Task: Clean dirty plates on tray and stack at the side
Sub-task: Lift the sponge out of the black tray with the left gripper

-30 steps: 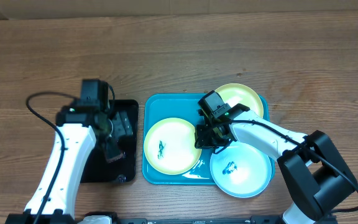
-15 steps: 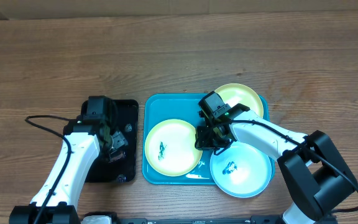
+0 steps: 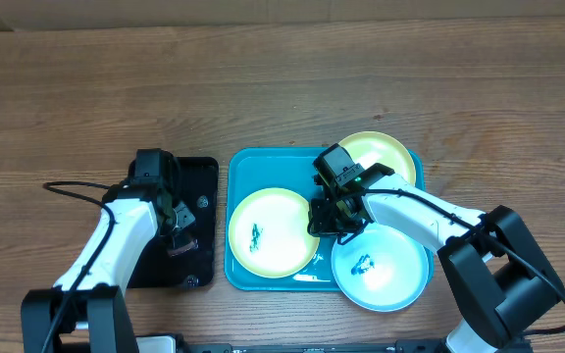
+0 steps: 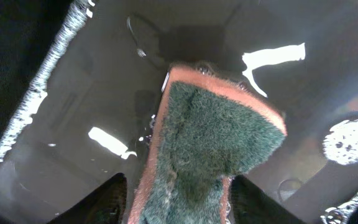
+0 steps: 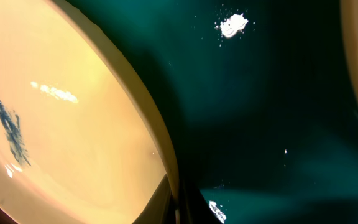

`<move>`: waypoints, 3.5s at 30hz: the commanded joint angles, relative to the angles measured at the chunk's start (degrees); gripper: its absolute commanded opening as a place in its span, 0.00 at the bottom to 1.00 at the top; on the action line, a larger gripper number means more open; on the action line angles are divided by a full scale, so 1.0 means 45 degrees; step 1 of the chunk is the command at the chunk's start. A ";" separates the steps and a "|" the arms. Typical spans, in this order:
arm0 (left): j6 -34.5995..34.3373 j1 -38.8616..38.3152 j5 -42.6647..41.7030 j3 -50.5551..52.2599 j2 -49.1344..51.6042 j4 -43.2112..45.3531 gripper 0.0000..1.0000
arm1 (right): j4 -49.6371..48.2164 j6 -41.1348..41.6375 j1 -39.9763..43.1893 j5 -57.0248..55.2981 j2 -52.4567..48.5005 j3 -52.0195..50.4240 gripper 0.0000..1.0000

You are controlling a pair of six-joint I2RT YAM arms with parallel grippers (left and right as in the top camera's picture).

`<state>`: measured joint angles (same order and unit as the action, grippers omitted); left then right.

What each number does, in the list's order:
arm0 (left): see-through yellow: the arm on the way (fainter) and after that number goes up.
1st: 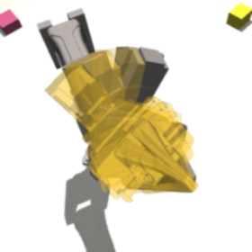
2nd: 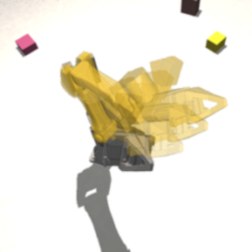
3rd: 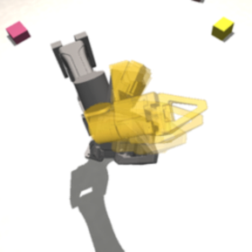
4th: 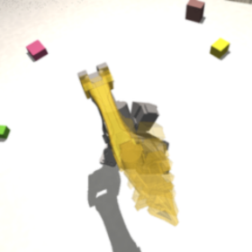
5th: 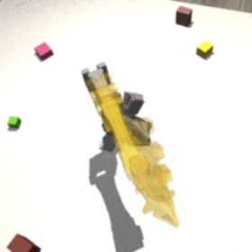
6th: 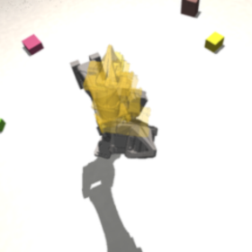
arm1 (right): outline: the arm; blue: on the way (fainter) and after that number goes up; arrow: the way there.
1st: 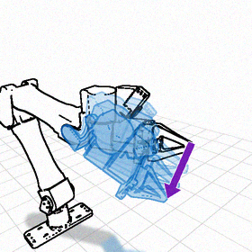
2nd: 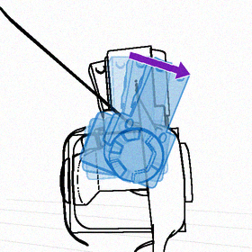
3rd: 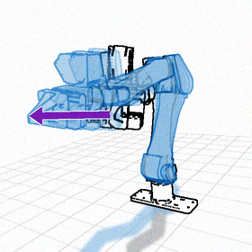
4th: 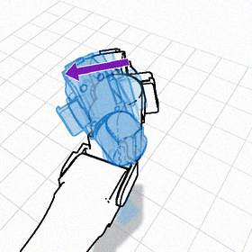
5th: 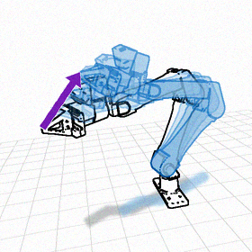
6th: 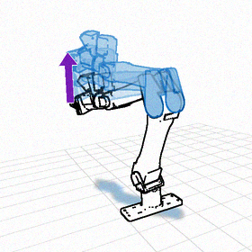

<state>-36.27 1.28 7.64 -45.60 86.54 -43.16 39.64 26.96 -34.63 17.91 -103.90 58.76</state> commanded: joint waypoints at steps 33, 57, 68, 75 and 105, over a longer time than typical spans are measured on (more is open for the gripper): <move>0.1107 -0.0500 0.1685 -0.3094 -0.2016 -0.2521 0.04 | -0.0126 -0.0379 -0.0005 -0.0257 -0.0141 -0.0092 0.04; 0.1141 -0.2467 0.7344 -0.3094 -0.4459 -0.1219 0.04 | -0.0209 -0.0806 -0.0005 0.0034 -0.0141 -0.0092 0.04; 0.1783 -0.3201 0.8650 -0.3094 -0.4459 -0.0423 0.04 | -0.0209 -0.0806 -0.0005 0.0034 -0.0141 -0.0092 0.04; 0.1783 -0.3293 0.8777 -0.3094 -0.4459 -0.0340 0.04 | -0.0165 -0.0806 -0.0005 0.0034 -0.0141 -0.0092 0.04; 0.1787 -0.3293 0.8777 -0.3094 -0.4459 -0.0301 0.04 | -0.0175 -0.0806 -0.0005 0.0034 -0.0141 -0.0092 0.04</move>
<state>-28.49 -13.17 45.28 -58.28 67.51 -44.93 38.98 23.88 -34.63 18.63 -103.90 58.76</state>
